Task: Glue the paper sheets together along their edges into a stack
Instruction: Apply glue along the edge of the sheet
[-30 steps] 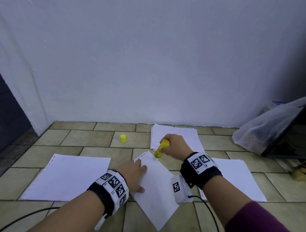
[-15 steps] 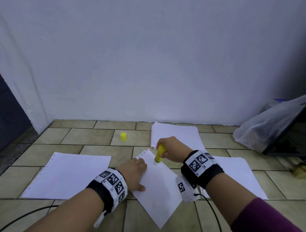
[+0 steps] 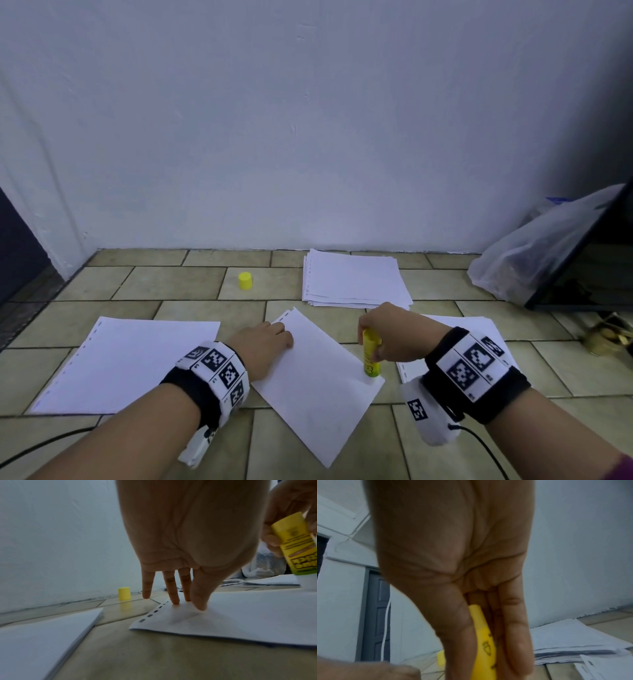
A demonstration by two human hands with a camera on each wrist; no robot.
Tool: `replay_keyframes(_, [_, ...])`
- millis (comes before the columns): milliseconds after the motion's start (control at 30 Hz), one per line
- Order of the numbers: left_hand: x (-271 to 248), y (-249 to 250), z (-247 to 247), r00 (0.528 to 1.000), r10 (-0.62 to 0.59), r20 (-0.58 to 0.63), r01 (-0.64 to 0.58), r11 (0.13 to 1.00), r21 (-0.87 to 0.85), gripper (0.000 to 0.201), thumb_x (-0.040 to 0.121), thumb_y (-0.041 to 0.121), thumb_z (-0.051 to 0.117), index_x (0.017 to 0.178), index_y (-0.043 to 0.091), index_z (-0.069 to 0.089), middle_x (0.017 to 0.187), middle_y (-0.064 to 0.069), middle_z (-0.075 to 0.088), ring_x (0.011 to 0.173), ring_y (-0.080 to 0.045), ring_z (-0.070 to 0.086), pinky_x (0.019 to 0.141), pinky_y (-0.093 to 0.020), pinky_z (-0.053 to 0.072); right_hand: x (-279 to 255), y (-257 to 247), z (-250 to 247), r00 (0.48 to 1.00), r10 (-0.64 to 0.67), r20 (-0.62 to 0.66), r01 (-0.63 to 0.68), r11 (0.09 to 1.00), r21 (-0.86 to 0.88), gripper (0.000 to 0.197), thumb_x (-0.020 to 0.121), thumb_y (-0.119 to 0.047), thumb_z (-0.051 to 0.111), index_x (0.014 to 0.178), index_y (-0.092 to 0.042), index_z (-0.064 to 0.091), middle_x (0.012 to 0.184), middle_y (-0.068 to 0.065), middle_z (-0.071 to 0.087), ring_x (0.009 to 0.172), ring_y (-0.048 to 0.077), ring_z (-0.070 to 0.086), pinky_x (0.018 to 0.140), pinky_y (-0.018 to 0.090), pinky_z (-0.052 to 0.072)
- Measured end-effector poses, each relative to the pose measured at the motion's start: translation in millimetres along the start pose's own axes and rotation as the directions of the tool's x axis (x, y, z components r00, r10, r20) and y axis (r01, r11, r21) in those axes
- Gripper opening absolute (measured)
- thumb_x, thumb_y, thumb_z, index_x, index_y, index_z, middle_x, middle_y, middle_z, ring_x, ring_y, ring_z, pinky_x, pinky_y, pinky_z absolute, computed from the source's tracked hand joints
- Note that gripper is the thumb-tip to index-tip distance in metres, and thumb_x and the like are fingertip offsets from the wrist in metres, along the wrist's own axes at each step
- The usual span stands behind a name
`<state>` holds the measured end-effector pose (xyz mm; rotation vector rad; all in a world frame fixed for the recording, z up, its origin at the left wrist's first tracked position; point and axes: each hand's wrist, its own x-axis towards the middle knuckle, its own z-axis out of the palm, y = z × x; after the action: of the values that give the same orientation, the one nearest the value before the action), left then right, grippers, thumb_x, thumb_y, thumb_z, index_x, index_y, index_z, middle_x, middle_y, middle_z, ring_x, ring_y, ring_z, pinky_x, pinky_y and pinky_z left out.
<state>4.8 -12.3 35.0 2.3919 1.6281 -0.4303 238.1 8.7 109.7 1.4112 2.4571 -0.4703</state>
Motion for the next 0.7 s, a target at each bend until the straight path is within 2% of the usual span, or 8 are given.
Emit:
replay_keyframes(67, [-1, -5, 1, 1.0, 0.013, 0.007, -0.013, 0.999, -0.034, 0.058, 0.088, -0.003, 0.05, 0.14, 0.021, 0.036, 0.141, 0.001, 0.033, 0.128, -0.018, 0.035, 0.1, -0.031, 0.039, -2, 7, -6, 1.0, 0.023, -0.016, -0.022, 0.998, 0.064, 0.024, 0.078, -0.018, 0.073, 0.1, -0.019, 0.064, 0.099, -0.005, 0.058, 0.085, 0.01, 0.052, 0.066, 0.019, 0.045])
replay_keyframes(167, [-4, -11, 5, 1.0, 0.021, 0.004, -0.02, 0.995, -0.099, 0.06, 0.087, -0.001, 0.055, 0.14, 0.02, 0.037, 0.142, 0.0, 0.031, 0.133, -0.016, 0.03, 0.105, -0.029, 0.034, 0, 24, -16, 0.985, 0.11, -0.134, -0.027, 0.863, 0.504, 0.017, 0.073, -0.008, 0.074, 0.081, -0.013, 0.06, 0.081, 0.002, 0.064, 0.065, 0.015, 0.066, 0.066, 0.028, 0.057])
replay_keyframes(267, [-9, -13, 8, 1.0, -0.009, -0.024, 0.006, 0.992, -0.122, 0.058, 0.089, 0.011, 0.058, 0.141, 0.02, 0.034, 0.143, -0.001, 0.026, 0.136, -0.016, 0.022, 0.107, -0.029, 0.033, 8, 24, -18, 0.963, 0.208, -0.172, 0.079, 0.393, 0.916, 0.012, 0.083, 0.0, 0.063, 0.08, -0.003, 0.052, 0.077, 0.018, 0.066, 0.067, 0.027, 0.071, 0.063, 0.029, 0.059])
replay_keyframes(367, [-15, -17, 10, 0.996, -0.079, -0.039, 0.074, 0.99, -0.117, 0.059, 0.092, 0.032, 0.057, 0.142, 0.014, 0.031, 0.145, -0.002, 0.025, 0.137, -0.019, 0.019, 0.109, -0.03, 0.03, 29, 13, -8, 0.989, 0.133, -0.062, 0.079, -0.126, 0.989, 0.014, 0.095, -0.01, 0.047, 0.089, 0.0, 0.054, 0.08, 0.017, 0.064, 0.066, 0.021, 0.07, 0.06, 0.025, 0.057])
replay_keyframes(433, [-17, -18, 11, 0.992, -0.122, -0.031, 0.117, 0.983, -0.141, 0.061, 0.091, 0.041, 0.056, 0.139, 0.012, 0.032, 0.143, -0.003, 0.028, 0.132, -0.019, 0.026, 0.107, -0.032, 0.033, 47, 4, 2, 0.999, 0.034, -0.022, 0.029, -0.242, 0.97, 0.02, 0.097, -0.018, 0.046, 0.095, -0.004, 0.06, 0.081, 0.012, 0.068, 0.064, 0.017, 0.068, 0.06, 0.024, 0.056])
replay_keyframes(467, [-18, -18, 11, 0.991, -0.129, -0.034, 0.123, 0.982, -0.145, 0.061, 0.091, 0.043, 0.056, 0.138, 0.011, 0.033, 0.142, -0.003, 0.03, 0.13, -0.019, 0.028, 0.107, -0.033, 0.033, 55, -3, 6, 1.0, 0.005, -0.019, 0.02, -0.203, 0.979, 0.017, 0.096, -0.018, 0.049, 0.095, -0.007, 0.062, 0.085, 0.008, 0.07, 0.065, 0.015, 0.067, 0.06, 0.023, 0.054])
replay_keyframes(533, [-19, -16, 10, 0.99, -0.134, -0.049, 0.126, 0.982, -0.141, 0.063, 0.09, 0.044, 0.057, 0.138, 0.01, 0.034, 0.142, -0.004, 0.032, 0.13, -0.02, 0.03, 0.106, -0.032, 0.033, 75, -19, 13, 0.999, 0.009, -0.038, 0.038, 0.012, 0.999, 0.007, 0.091, -0.011, 0.058, 0.093, -0.012, 0.064, 0.087, 0.003, 0.069, 0.064, 0.011, 0.065, 0.06, 0.02, 0.048])
replay_keyframes(700, [-21, -18, 10, 0.989, -0.127, -0.073, 0.112, 0.976, -0.184, 0.065, 0.091, 0.045, 0.057, 0.14, 0.01, 0.033, 0.146, -0.004, 0.03, 0.132, -0.02, 0.029, 0.105, -0.027, 0.027, 134, -48, 18, 0.938, 0.254, -0.234, 0.077, 0.508, 0.858, 0.02, 0.073, -0.004, 0.077, 0.08, -0.014, 0.062, 0.089, 0.008, 0.067, 0.07, 0.016, 0.062, 0.065, 0.027, 0.051])
